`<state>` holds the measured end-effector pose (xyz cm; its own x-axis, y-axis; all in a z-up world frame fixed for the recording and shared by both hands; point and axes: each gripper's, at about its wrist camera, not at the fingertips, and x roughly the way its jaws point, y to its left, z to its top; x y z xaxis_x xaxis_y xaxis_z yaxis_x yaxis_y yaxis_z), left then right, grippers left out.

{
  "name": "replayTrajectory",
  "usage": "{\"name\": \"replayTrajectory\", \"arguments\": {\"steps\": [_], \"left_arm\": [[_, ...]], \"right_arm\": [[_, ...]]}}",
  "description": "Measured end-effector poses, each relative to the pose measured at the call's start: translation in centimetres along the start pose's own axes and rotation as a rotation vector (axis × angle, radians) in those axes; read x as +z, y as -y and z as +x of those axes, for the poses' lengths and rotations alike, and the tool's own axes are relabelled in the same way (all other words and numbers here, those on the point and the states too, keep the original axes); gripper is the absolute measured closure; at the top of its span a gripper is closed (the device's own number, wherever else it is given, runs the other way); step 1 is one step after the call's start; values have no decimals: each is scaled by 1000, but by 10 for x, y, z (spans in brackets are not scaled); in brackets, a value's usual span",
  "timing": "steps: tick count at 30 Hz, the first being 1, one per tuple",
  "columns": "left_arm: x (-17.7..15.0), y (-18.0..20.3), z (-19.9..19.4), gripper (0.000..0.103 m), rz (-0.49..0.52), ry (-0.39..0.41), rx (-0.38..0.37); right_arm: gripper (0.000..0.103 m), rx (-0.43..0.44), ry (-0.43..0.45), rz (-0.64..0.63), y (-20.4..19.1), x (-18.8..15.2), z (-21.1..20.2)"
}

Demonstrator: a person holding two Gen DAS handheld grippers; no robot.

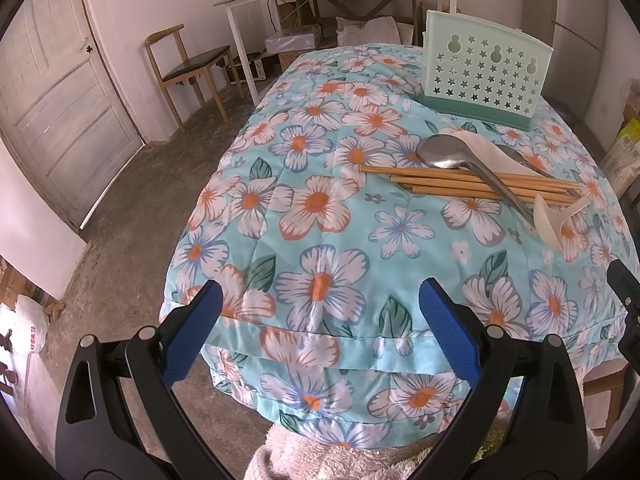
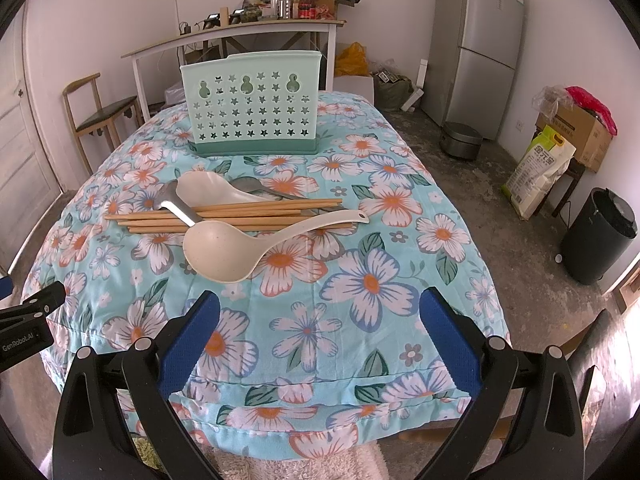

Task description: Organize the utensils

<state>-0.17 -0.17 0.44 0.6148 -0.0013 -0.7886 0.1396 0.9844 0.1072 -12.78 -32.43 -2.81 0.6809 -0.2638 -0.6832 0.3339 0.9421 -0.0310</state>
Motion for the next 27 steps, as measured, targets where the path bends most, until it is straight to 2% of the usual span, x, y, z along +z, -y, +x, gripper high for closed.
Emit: {"name": "replayTrajectory", "arguments": {"steps": [15,22,27], "left_arm": [[2,-7,6,8,-5,-8,2],[14,-5,23,8,2,-9,-10],[24,2,34,8,18,23,-74]], "right_arm": [[6,8,5,-4,0,2,2],[6,12,67,-41,-5,16,13],[6,32,128,-105,-11,28,24]]}}
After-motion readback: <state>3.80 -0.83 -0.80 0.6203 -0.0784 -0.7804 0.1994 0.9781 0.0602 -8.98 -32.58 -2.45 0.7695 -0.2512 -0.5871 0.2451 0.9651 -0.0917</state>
